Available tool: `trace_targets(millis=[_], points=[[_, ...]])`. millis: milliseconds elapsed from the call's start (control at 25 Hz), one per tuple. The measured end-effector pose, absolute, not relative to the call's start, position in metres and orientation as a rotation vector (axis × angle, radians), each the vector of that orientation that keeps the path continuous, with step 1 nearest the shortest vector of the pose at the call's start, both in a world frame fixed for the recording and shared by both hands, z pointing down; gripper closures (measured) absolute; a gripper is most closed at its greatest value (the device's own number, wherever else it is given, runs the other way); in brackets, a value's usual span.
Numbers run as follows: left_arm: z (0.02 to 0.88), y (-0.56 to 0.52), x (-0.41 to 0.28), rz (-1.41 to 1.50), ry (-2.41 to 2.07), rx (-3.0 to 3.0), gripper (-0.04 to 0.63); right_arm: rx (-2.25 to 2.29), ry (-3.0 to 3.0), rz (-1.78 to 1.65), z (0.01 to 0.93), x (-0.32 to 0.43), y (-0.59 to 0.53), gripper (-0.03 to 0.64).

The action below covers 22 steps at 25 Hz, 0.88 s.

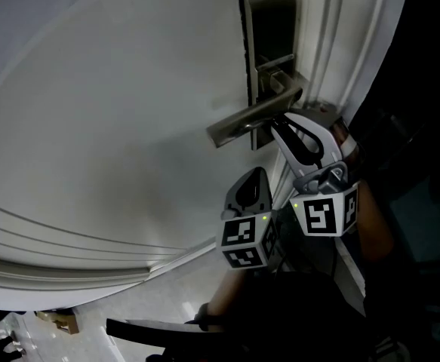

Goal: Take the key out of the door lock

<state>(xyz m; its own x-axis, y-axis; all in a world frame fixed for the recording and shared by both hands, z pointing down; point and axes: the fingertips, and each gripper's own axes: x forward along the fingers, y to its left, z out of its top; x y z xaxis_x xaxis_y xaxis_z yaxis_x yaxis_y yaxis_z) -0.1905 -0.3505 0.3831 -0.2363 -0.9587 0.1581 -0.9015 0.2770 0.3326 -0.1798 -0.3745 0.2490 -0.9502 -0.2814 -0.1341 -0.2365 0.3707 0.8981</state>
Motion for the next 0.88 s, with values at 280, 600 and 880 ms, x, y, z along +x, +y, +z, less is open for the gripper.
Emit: trace_targets(millis=[280,600,880], points=[[0.3831,-0.3495,-0.1932,-0.253,-2.227,1.683,0.595,0.51,-2.512,-1.73,0.2485,-0.1823,-0.3767,0.571],[0.3797,-0.3498,-0.1956,-0.26,-2.247,1.685,0.595,0.515,-2.479,-1.773,0.2494,-0.1829,-0.3765,0.597],[0.3794,-0.3547,-0.194,-0.245,-2.239,1.69,0.595,0.49,-2.481,-1.765,0.2499,-0.1829,-0.3766,0.6]])
